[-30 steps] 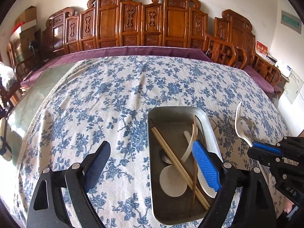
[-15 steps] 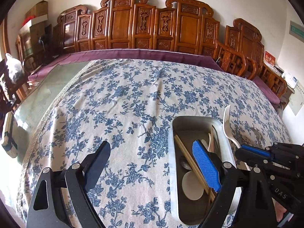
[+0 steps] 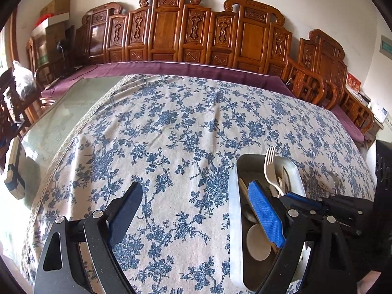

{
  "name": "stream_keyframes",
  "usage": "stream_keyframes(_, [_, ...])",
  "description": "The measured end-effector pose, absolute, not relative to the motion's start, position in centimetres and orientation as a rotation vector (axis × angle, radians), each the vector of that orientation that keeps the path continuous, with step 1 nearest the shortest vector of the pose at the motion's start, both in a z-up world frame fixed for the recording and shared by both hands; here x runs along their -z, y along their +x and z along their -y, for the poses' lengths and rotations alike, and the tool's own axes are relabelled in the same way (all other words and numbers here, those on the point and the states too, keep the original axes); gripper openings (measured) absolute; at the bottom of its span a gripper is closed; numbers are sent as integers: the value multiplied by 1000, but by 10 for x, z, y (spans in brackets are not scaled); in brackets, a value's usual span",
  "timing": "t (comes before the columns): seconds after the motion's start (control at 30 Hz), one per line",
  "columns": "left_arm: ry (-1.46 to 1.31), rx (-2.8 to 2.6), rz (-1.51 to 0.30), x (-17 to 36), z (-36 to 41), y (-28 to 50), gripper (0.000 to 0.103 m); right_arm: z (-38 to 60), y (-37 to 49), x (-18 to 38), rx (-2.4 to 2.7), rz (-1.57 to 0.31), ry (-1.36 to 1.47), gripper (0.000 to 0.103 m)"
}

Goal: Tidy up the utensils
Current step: 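Lower the white fork into the tray and open the right tool, then grasp the metal smiley-face spoon with the right tool while the left tool approaches the metal fork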

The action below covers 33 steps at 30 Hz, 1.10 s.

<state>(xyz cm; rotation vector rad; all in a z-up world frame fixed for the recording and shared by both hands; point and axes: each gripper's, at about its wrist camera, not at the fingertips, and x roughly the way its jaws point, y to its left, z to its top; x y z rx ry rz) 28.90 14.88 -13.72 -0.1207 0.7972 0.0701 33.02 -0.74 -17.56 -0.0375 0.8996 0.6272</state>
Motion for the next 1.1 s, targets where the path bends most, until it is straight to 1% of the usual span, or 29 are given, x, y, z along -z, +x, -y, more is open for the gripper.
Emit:
stream_keyframes(0.33, [-112, -63, -801, 138, -145, 289, 85, 18, 339, 202, -567, -939, -70, 9])
stream_keyframes(0.53, [-103, -59, -806, 140, -139, 290, 85, 26, 332, 191, -631, -885, -49, 9])
stream_keyframes(0.7, [-92, -44, -808, 141, -128, 288, 85, 54, 327, 176, -629, -847, -33, 12])
stream_keyframes(0.87, [-70, -12, -809, 142, -107, 286, 85, 100, 319, 157, -605, -795, -60, 16])
stream_keyframes(0.93, [-66, -3, -809, 142, -101, 285, 85, 121, 316, 154, -587, -787, -86, 25])
stream_keyframes(1.0, [-67, 14, -812, 144, -91, 285, 85, 146, 316, 154, -555, -783, -124, 29])
stream_keyframes(1.1, [-58, 33, -808, 144, -77, 283, 85, 175, 319, 162, -517, -809, -170, 30])
